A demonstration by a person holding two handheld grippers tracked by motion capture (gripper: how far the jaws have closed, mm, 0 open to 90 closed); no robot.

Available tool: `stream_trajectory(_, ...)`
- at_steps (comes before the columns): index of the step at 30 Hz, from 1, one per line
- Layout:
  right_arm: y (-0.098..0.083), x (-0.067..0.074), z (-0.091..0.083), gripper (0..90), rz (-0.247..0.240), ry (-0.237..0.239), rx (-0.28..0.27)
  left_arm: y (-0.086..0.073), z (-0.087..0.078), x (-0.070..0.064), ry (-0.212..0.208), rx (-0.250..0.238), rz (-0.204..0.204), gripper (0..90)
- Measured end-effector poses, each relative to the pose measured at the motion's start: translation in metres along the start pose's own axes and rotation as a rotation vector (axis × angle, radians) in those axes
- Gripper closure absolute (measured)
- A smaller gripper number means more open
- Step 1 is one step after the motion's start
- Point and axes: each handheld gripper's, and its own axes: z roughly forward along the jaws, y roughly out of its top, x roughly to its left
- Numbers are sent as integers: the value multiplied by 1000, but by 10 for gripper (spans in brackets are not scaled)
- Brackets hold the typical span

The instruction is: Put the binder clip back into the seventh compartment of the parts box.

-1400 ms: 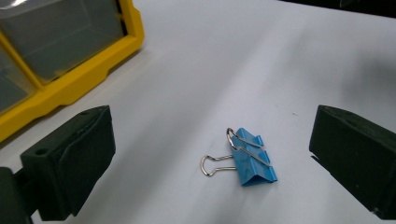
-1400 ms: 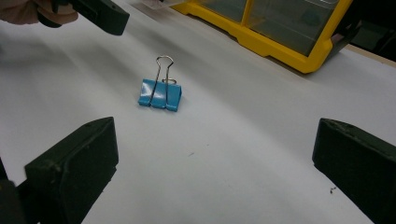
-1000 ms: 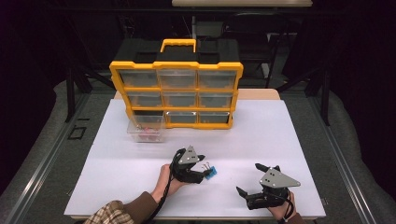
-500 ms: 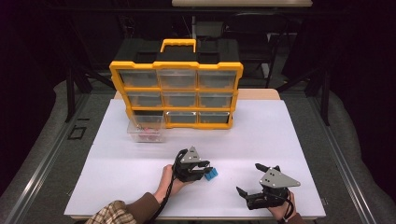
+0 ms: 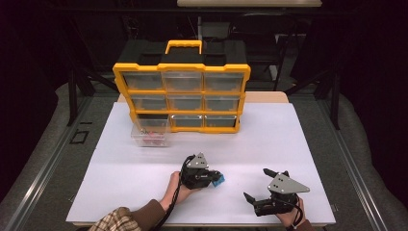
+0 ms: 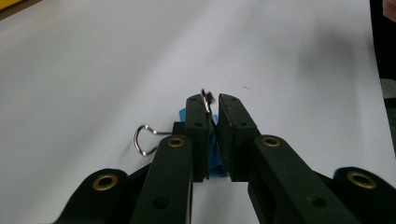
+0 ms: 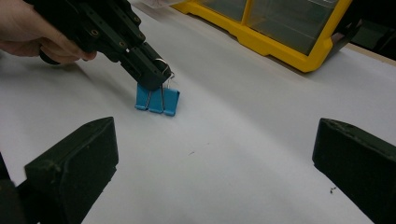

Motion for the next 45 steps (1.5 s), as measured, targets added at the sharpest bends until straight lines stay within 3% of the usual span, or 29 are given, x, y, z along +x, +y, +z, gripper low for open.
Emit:
stream_trajectory(9,0,0,0,0,3,3,0,2,-2,-3,-33,-10,0,882)
stream_trajectory(16,0,0,0,0,3,1,-1,3,-4,-7,-23,-5,26,891)
stream_trajectory(34,0,0,0,0,1,0,1,9,-29,-2,31,-43,62,891)
stream_trajectory(45,0,0,0,0,0,0,0,11,-52,7,75,-76,49,890)
